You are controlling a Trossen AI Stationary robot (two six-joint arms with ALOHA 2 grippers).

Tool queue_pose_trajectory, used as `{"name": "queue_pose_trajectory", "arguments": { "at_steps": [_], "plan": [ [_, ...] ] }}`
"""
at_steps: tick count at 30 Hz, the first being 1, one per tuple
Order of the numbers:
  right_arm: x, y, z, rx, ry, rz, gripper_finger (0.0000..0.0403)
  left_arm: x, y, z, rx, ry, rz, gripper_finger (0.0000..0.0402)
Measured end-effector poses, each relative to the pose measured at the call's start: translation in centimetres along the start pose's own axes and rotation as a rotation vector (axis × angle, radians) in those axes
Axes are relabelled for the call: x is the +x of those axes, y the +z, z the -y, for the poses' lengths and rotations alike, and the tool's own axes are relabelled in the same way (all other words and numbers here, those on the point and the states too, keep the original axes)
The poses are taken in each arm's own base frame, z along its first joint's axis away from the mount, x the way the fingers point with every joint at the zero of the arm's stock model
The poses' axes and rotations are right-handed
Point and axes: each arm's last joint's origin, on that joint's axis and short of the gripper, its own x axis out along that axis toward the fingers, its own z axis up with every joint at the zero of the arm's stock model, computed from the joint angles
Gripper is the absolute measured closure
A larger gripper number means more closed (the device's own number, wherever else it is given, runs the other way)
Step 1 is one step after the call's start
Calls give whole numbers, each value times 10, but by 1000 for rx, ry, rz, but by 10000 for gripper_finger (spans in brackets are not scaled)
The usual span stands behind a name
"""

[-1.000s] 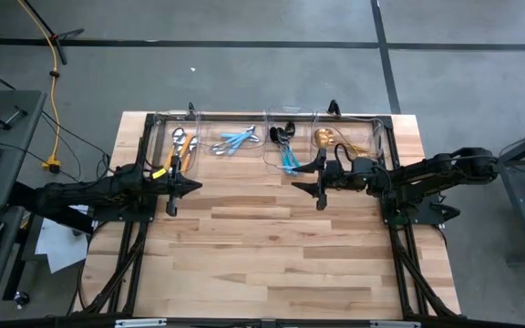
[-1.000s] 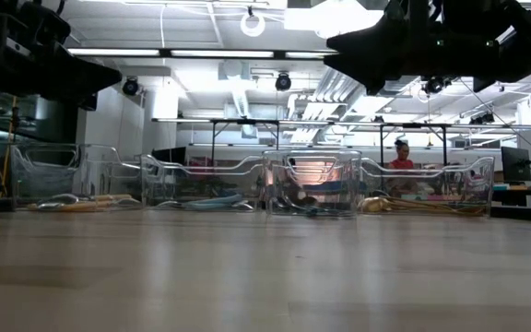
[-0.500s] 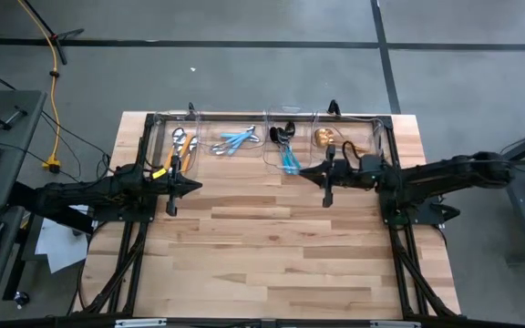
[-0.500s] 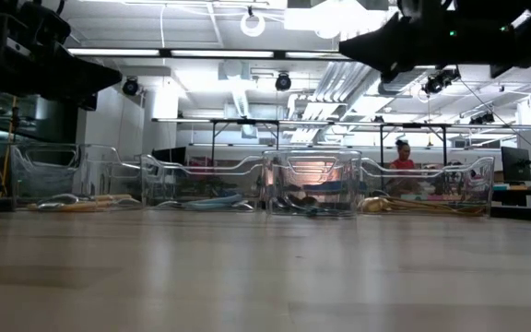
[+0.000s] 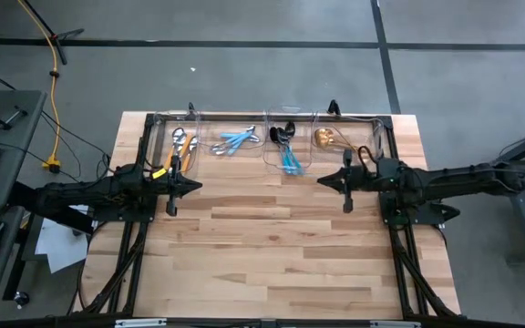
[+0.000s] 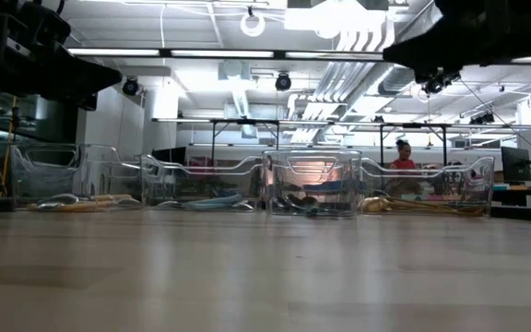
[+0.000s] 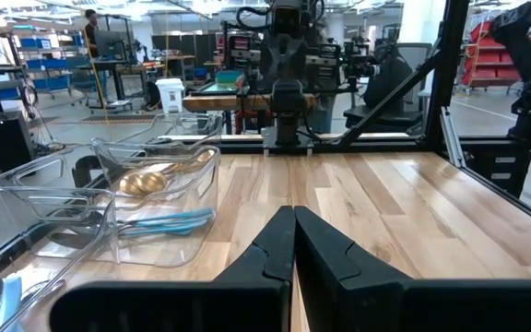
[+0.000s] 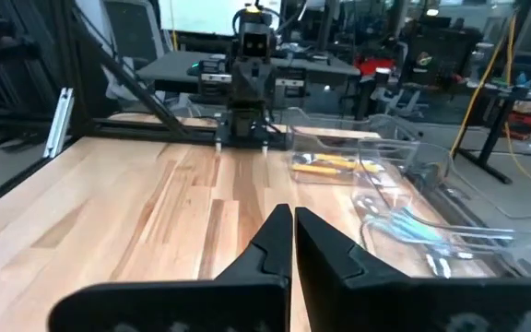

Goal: Sort silverware by color (type)
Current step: Return to Home Position

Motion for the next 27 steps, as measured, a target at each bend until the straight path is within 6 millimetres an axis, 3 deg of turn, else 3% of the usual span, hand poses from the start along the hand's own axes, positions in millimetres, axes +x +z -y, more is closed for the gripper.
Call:
{"name": "queue_pose_trajectory", "arguments": {
  "at_steps": [14, 27],
  "plan": [
    [-29, -22, 7, 64, -64, 108, 403, 0, 0, 0, 0, 1, 0, 401],
    [-30, -25, 6, 65, -20, 89, 403, 0, 0, 0, 0, 3, -1, 401]
  ]
}}
